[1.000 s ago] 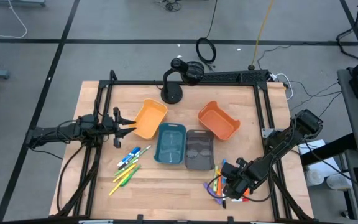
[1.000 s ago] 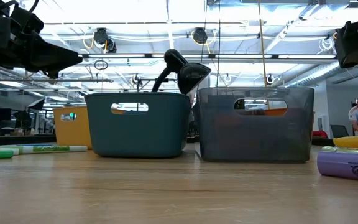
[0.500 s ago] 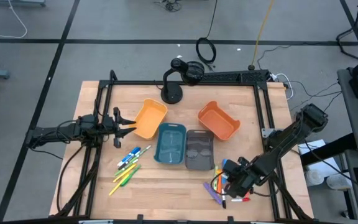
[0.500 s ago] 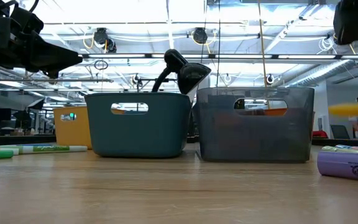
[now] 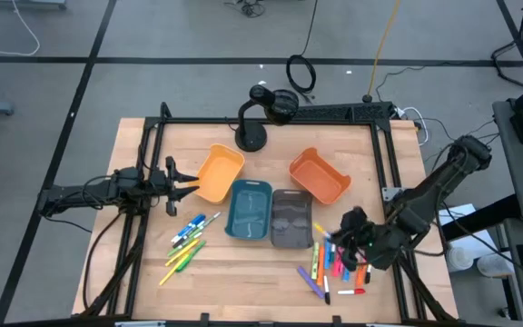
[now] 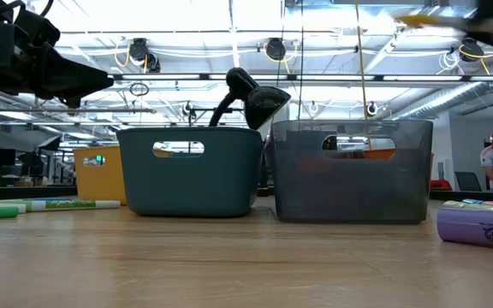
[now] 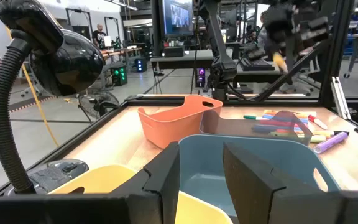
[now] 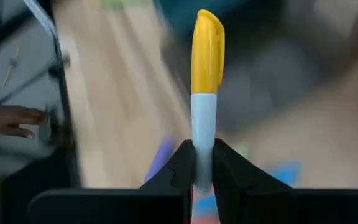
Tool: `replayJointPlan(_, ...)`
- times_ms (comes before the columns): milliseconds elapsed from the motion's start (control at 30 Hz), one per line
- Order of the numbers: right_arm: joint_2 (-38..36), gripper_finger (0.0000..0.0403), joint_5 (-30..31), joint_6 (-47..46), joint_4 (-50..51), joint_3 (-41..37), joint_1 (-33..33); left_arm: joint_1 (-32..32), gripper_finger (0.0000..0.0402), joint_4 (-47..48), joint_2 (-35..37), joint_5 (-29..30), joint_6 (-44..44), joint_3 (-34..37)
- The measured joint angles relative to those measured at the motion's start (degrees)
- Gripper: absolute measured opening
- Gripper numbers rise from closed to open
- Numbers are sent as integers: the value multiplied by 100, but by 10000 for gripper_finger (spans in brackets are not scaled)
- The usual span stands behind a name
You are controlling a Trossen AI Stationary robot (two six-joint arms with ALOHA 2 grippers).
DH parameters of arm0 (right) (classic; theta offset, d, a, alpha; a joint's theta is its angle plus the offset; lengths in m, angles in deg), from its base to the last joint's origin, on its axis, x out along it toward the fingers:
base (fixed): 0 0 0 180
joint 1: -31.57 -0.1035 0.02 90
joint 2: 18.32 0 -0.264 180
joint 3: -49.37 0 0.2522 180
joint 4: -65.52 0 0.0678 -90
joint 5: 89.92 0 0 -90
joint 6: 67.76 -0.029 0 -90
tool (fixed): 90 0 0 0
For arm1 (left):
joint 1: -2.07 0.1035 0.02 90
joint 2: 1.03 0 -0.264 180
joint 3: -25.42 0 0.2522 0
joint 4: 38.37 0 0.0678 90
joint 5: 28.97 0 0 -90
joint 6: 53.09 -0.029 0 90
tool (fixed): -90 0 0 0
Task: Pick & Place Markers
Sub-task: Put the white and yellow highlighter into the yellow bin
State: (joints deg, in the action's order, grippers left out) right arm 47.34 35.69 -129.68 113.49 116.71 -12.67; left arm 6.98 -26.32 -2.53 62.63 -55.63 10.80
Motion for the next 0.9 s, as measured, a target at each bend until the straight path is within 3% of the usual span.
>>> replayJointPlan(133, -132, 22, 1139, 1872, -1209, -302, 203, -2, 127, 0, 0, 0, 0, 0)
replayJointPlan(267, -156, 22, 1329, 3945, -3534, -1053, 620, 0, 127, 0, 2, 0, 0, 0)
replayJointPlan(400, -138, 22, 412, 5492, -6162, -2049, 1206, -1, 127, -270, 1, 2, 228, 0)
replayJointPlan(533, -139, 22, -446, 5941, -7754, -2847, 1881, -2, 127, -422, 0, 4, 270, -8)
replayJointPlan(700, -140, 25, -1964, 6032, -8313, -3258, 2792, -1, 127, -904, 0, 2, 386, 1)
replayJointPlan(900, -140, 21, -2636, 6145, -8514, -3271, 3754, -7, 127, -1471, 4, -50, 1258, -7)
